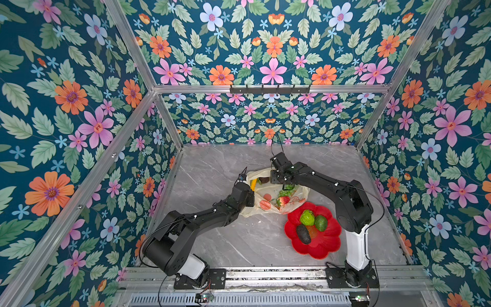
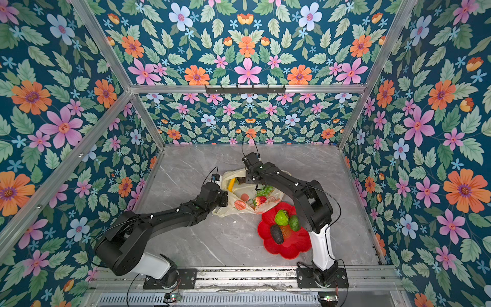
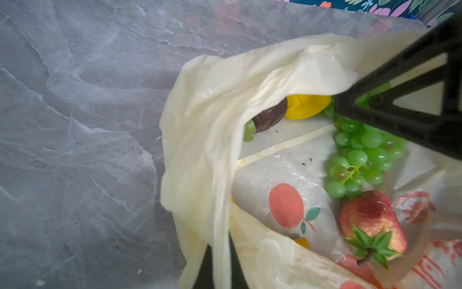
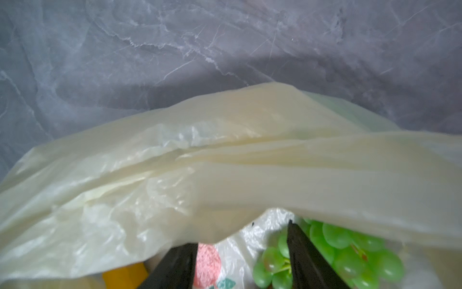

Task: Take the fake fruits out of the plastic bag
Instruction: 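Move the right gripper back to the far side of the bag mouth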

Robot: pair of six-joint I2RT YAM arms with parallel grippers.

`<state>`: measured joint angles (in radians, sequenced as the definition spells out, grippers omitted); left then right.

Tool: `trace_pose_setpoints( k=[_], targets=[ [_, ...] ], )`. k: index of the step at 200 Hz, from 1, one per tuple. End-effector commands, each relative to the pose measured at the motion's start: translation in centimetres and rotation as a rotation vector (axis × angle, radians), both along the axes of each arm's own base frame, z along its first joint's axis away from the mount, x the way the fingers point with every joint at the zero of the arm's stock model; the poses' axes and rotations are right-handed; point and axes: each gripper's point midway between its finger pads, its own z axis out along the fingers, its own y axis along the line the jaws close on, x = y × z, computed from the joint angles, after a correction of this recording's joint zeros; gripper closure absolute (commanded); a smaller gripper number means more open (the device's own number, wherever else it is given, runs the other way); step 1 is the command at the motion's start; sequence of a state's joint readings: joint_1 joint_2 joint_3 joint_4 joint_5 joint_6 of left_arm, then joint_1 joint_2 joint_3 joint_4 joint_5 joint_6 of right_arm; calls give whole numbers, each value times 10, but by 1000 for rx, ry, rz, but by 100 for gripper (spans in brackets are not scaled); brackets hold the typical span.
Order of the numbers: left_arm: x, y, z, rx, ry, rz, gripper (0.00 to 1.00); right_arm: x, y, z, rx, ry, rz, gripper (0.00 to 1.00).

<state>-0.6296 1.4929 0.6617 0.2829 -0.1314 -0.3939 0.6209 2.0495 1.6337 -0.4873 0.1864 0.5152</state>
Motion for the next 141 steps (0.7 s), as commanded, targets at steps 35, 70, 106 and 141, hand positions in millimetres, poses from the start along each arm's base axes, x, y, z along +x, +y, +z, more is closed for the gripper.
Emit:
trace_pose_setpoints(
  k=[35,70,106,141],
  targets=[
    [0,0,7,-15,-23,-1,94,28,-1,5,-66,-70,9,42],
    [-1,1,11,-29,-39,-4,94,49,-6,11,-83,-135,-18,39],
    [-3,2,13,-32,-46,-4,94,62,-2,6,-94,-119,0,38],
    [-2,2,13,-31,-46,-3,94,66,0,-2,-111,-95,18,39]
  ],
)
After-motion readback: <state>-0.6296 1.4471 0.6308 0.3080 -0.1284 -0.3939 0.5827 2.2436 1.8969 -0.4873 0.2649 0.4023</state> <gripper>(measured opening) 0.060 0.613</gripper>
